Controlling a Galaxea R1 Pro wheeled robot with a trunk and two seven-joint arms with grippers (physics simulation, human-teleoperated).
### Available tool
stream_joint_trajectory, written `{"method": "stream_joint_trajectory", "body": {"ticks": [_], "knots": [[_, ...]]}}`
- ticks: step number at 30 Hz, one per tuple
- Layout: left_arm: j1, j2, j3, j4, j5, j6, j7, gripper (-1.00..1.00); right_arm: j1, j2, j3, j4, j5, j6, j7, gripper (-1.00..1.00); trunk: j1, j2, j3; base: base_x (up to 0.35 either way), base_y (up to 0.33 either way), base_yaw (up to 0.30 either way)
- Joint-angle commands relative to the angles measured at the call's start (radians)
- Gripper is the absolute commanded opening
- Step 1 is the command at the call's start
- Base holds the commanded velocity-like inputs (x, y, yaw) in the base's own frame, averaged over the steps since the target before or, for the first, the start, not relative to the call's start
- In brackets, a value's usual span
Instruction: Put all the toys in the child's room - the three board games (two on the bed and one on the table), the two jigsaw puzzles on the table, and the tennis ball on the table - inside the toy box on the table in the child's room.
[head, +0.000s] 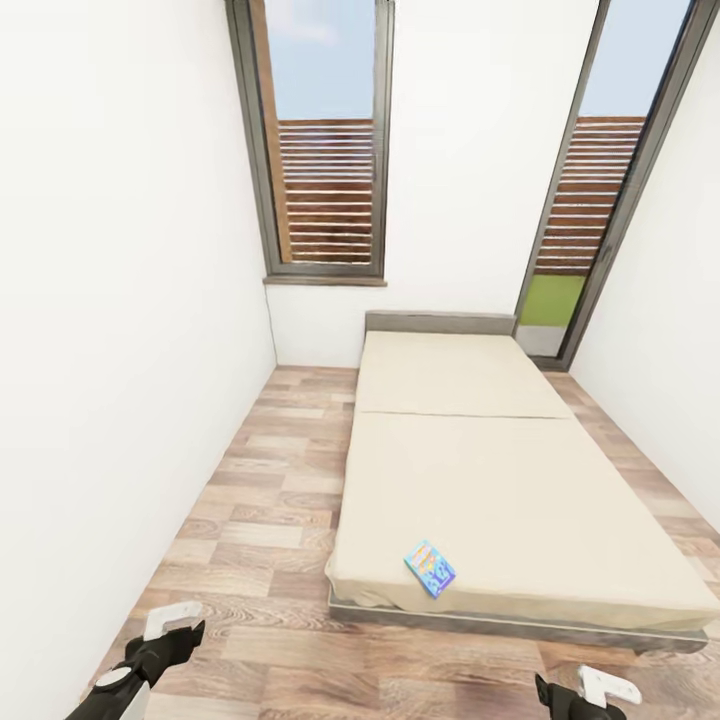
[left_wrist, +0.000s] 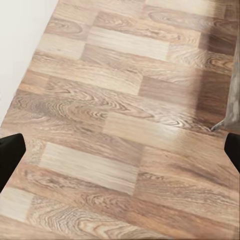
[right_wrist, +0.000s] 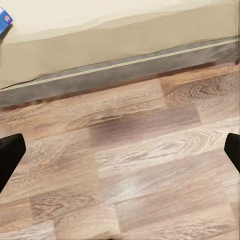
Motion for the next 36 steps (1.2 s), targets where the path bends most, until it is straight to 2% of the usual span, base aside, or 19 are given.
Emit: {"method": "stream_joint_trajectory", "body": {"ticks": [1, 4, 9, 36], "knots": [[-0.001, -0.002, -0.008, 0.003, 0.005, -0.006, 0.003, 1.0, -0.001, -0.001, 0.002, 0.007, -0.009, -0.011, -0.001, 1.0, 0.001, -0.002, 0.0, 0.0, 0.0, 0.062], [-0.001, -0.01, -0.058, 0.012, 0.007, -0.019, 0.06, 1.0, -0.001, -0.003, 0.001, 0.025, -0.01, -0.031, -0.001, 1.0, 0.001, -0.002, 0.005, 0.0, 0.0, 0.065], [-0.001, -0.016, -0.084, 0.036, 0.007, -0.025, 0.109, 1.0, -0.002, -0.003, 0.001, 0.032, -0.01, -0.038, -0.001, 1.0, 0.001, -0.002, 0.013, 0.0, 0.0, 0.066], [-0.001, -0.024, -0.091, 0.045, 0.005, -0.027, 0.122, 1.0, -0.002, -0.002, 0.002, 0.032, -0.008, -0.04, 0.001, 1.0, 0.001, -0.002, 0.058, 0.0, 0.0, 0.058]]}}
